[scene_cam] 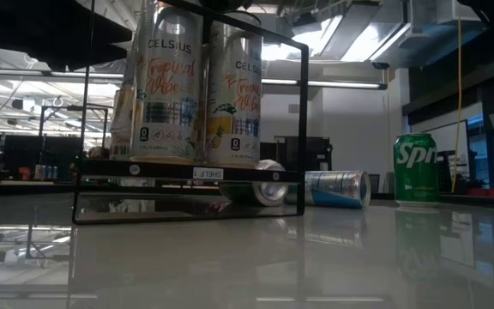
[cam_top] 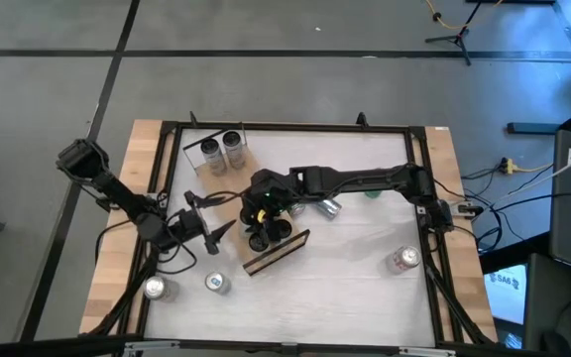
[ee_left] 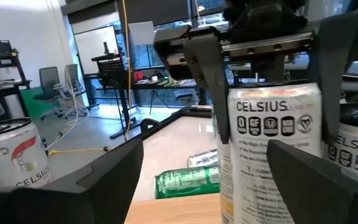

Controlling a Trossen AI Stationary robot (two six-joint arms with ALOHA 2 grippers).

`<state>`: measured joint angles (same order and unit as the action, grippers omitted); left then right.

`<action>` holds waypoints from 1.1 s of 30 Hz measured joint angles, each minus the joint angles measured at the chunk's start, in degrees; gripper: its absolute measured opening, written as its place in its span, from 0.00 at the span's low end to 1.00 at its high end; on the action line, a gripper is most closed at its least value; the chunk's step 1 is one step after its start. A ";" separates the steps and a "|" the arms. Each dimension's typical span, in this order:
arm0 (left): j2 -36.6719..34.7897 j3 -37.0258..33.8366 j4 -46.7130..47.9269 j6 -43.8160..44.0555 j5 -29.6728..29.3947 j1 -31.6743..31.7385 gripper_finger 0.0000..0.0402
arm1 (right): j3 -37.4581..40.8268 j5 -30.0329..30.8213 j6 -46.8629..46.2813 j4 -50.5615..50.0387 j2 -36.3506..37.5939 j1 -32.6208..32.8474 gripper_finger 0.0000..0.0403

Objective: Place canned beverage on shelf
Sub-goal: Put the white yellow soda can on the shelf aligned with the other white yellow soda cans

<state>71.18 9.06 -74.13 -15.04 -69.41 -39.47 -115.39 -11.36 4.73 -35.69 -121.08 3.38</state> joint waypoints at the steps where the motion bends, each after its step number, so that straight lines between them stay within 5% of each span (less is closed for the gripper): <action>1: 0.01 0.00 0.04 0.45 0.03 0.26 0.83 | 0.00 0.01 0.02 -0.09 0.00 0.00 0.65; 22: 0.04 0.00 14.18 17.73 4.39 3.02 0.83 | 0.02 0.03 0.09 -0.40 0.00 -0.02 0.71; 33: 0.04 -0.02 16.04 19.40 4.33 3.02 0.83 | 0.02 0.01 0.09 -0.30 -0.04 -0.02 0.72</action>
<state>71.22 9.04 -58.08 4.36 -65.08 -36.45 -115.37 -11.35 4.82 -35.99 -121.12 3.36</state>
